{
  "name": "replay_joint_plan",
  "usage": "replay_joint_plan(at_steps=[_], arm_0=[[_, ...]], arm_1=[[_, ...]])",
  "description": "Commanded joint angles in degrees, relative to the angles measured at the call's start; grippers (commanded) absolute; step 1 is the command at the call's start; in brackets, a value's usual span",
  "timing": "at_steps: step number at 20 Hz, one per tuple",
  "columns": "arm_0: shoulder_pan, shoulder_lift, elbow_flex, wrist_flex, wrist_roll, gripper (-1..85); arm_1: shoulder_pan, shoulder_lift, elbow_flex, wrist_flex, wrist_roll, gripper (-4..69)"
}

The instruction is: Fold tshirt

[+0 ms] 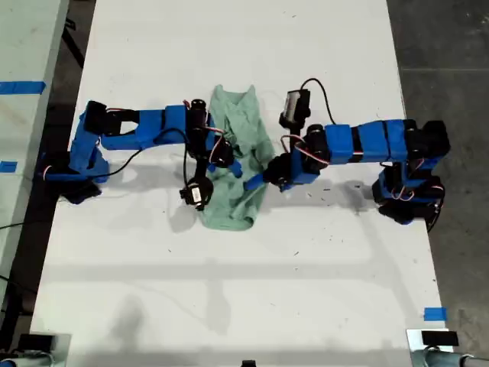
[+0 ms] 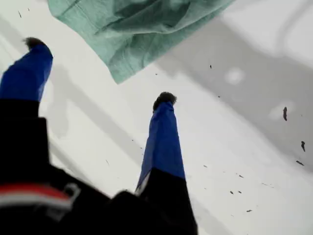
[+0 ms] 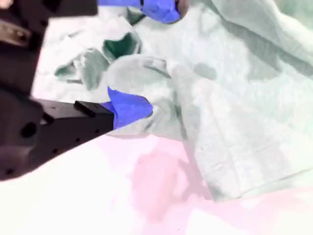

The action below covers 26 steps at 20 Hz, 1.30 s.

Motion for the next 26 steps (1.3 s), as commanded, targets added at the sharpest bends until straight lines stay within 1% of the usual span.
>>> replay_joint_plan(at_steps=[1, 5, 8, 10, 15, 16, 19, 21, 22, 23, 26], arm_0=[[1.93, 12.66, 0.09, 5.27, -0.09, 21.6], [5.1, 19.42, 2.46, 12.83, -4.04, 19.6], [8.53, 19.69, 4.66, 16.61, -8.88, 23.0], [11.43, 21.18, 8.79, 16.96, -12.92, 25.6], [17.31, 28.3, 18.81, 14.5, -21.62, 26.8], [17.84, 31.2, 23.29, 12.22, -23.12, 27.0], [18.19, 42.45, 40.08, 2.37, -24.87, 25.5], [17.31, 43.51, 42.89, 1.67, -24.52, 25.5], [16.35, 42.63, 43.95, 0.53, -23.29, 25.9], [15.03, 41.84, 45.97, -3.52, -20.21, 25.9], [10.02, 38.94, 54.23, -18.54, -12.22, 25.6]], arm_1=[[-0.62, 5.1, -0.26, -0.97, -0.09, 36.9], [-1.14, 6.77, -0.35, -0.26, 0.26, 36.7], [-2.9, 8.0, -0.97, 1.05, 1.49, 36.5], [-4.83, 8.17, -1.49, 2.81, 3.25, 36.5], [-11.51, 8.88, -1.58, 5.71, 8.53, 36.7], [-12.66, 9.67, -1.58, 6.86, 9.67, 36.9], [-14.68, 12.74, -0.26, 8.96, 12.04, 36.9], [-14.68, 13.45, 0.44, 8.96, 12.22, 36.8], [-14.15, 13.36, 0.53, 8.26, 11.6, 36.8], [-13.45, 13.18, 0.7, 7.12, 10.63, 36.7], [-11.25, 12.3, 0.7, 3.78, 7.47, 36.6]])
